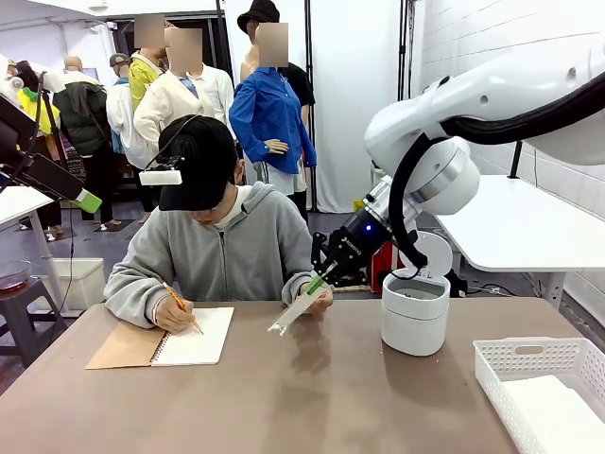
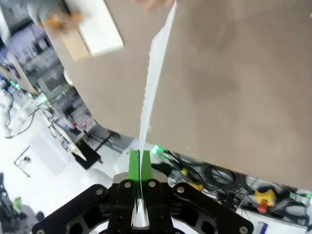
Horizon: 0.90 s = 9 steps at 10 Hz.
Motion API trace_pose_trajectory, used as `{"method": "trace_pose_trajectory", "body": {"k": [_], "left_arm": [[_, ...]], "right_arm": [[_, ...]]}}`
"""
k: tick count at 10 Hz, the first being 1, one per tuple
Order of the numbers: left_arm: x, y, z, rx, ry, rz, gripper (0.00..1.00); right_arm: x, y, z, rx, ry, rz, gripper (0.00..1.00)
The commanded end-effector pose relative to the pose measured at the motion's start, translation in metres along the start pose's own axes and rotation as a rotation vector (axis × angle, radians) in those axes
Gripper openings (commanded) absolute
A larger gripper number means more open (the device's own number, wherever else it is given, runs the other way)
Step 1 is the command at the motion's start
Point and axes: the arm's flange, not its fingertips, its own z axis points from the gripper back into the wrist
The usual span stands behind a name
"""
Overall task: Sort the paper based on its condition.
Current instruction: If a person hands you a paper, place it in the Organizing basket , and if it's crumpled, put it in the Trash can.
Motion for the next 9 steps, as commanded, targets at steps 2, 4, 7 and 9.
{"method": "trace_pose_trajectory", "body": {"k": [2, 4, 7, 9], "left_arm": [[0.0, 0.0, 0.0, 0.001, -0.003, 0.0, 1.0], [0.0, 0.0, 0.0, 0.001, -0.003, 0.0, 1.0], [0.0, 0.0, 0.0, 0.001, -0.003, 0.0, 1.0], [0.0, 0.0, 0.0, 0.001, -0.003, 0.0, 1.0]], "right_arm": [[-0.052, 0.006, 0.032, -0.195, -0.011, 0.243, 0.0], [-0.086, 0.001, 0.061, -0.301, -0.047, 0.433, 0.0], [-0.107, -0.025, 0.108, -0.362, -0.179, 0.587, 0.0], [-0.105, -0.052, 0.139, -0.436, -0.387, 0.665, 0.0]]}}
